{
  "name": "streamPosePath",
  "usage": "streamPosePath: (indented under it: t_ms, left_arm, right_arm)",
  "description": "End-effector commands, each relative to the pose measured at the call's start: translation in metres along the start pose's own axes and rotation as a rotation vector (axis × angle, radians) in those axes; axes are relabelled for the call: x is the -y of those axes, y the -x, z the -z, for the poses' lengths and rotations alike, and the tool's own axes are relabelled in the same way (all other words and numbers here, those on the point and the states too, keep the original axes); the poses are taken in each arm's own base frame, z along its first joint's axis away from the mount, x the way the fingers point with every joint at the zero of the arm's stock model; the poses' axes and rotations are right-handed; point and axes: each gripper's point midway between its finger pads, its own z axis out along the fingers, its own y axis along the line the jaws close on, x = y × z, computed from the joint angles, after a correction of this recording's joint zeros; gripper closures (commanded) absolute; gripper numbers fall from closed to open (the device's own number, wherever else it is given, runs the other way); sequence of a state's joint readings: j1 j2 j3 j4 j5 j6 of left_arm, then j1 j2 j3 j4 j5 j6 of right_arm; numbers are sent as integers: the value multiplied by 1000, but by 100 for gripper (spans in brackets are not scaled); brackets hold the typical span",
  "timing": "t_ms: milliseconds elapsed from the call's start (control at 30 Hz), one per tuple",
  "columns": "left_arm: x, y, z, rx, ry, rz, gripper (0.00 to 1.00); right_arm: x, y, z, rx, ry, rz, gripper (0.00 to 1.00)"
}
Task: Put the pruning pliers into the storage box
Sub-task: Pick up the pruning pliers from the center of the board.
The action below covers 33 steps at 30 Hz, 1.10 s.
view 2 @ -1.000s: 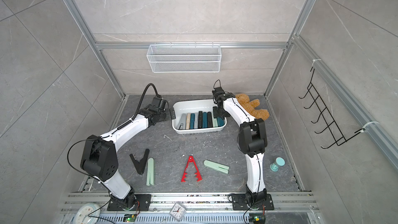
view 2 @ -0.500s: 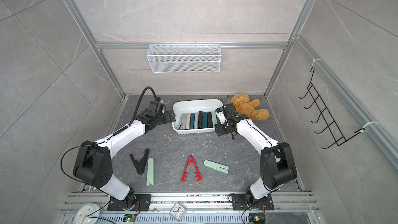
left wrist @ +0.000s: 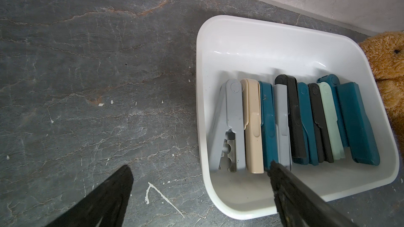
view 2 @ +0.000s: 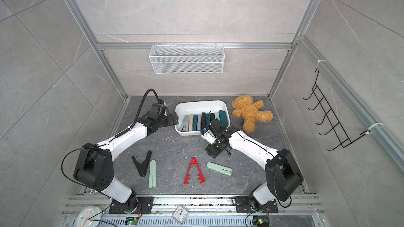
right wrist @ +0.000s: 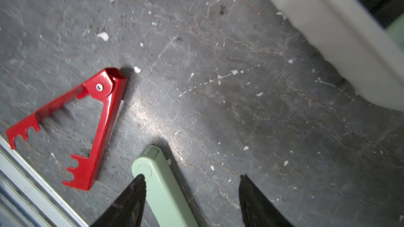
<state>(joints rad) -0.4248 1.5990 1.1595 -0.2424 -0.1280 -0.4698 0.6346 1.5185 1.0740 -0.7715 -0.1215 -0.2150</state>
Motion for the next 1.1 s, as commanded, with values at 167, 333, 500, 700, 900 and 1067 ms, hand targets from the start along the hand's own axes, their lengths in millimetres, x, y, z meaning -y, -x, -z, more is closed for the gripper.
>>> streamPosePath:
  t_ms: [167, 333, 500, 700, 900, 1067]
  left_arm:
    - [6, 19, 17, 69, -29, -3, 0]
    - [6, 21, 18, 75, -28, -10, 0]
    - [3, 21, 21, 84, -12, -21, 0]
    - [-2, 21, 27, 94, 10, -36, 0]
    - [-6, 20, 28, 99, 23, -43, 0]
    - [-9, 18, 29, 99, 37, -48, 0]
  right_arm:
    - [-39, -52, -12, -202, 56, 145, 30]
    - [-47, -70, -18, -280, 40, 219, 30]
    - [-47, -78, -29, -334, 33, 244, 30]
    - [-39, -92, -48, -441, -12, 259, 34]
    - [-32, -100, -55, -446, -46, 270, 34]
    - [-30, -106, -62, -490, -49, 269, 46]
